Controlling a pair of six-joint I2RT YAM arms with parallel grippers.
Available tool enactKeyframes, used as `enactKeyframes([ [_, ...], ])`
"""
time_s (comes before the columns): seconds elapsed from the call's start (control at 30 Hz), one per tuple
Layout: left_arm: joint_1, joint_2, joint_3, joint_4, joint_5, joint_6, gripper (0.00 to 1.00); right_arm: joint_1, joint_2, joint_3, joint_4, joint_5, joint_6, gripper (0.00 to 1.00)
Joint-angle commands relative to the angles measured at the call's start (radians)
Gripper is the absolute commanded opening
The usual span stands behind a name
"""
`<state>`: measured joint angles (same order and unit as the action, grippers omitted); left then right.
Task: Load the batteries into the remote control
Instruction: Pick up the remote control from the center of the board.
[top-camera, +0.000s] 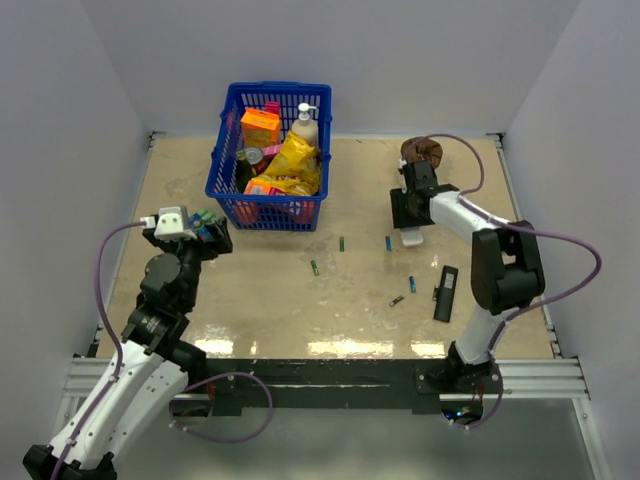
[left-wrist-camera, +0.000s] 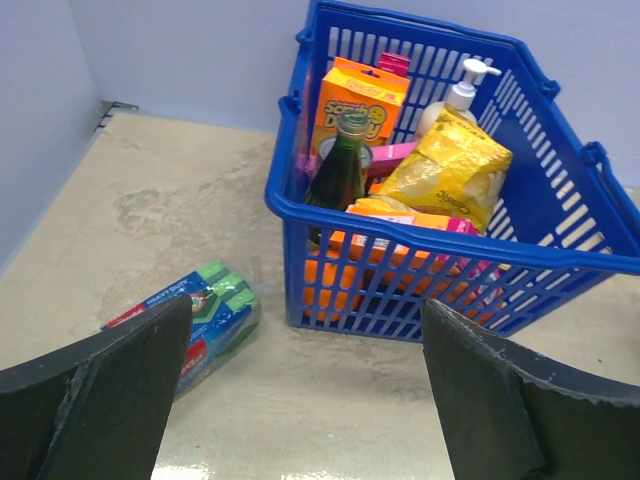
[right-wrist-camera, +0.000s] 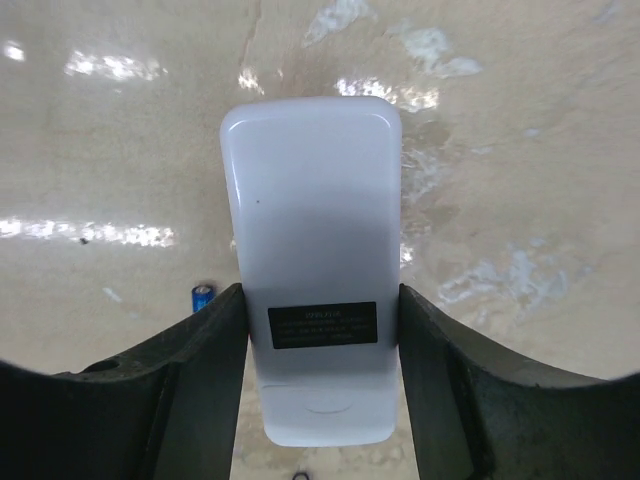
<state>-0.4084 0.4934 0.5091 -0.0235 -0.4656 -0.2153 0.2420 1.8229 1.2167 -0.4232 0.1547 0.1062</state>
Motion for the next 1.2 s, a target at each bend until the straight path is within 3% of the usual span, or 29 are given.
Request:
enactKeyframes([
  [0.0,-0.006,-0.01,0.023,0.048,0.164,-0.001,1.0,0.006,-0.195,0.012,-0.006,0.002,0.0,0.26],
  [0.27,-0.006,0.115,0.129,-0.008,0.551,-0.102,1.0,0.144,-0.506,-0.063,-0.017,-0.147,-0.037,0.26],
  [0.4,-0.006,0.218,0.204,-0.024,0.802,-0.165,1.0,0.239,-0.612,-0.126,-0.002,-0.213,-0.078,0.24],
  [0.6,-0.006,0.4,0.293,-0.048,1.042,-0.333,1.0,0.4,-0.72,-0.163,0.04,-0.326,-0.164,0.24],
  [0.77,-0.006,0.526,0.425,-0.24,1.102,-0.413,1.0,0.554,-0.714,-0.142,0.058,-0.304,-0.255,0.29],
  [1.0,-0.006,0.501,0.398,-0.161,1.187,-0.513,0.99,0.677,-0.61,-0.08,0.046,-0.248,-0.348,0.32],
  [1.17,-0.006,0.505,0.37,-0.243,1.191,-0.504,0.95,0.729,-0.567,-0.049,0.098,-0.25,-0.373,0.31],
])
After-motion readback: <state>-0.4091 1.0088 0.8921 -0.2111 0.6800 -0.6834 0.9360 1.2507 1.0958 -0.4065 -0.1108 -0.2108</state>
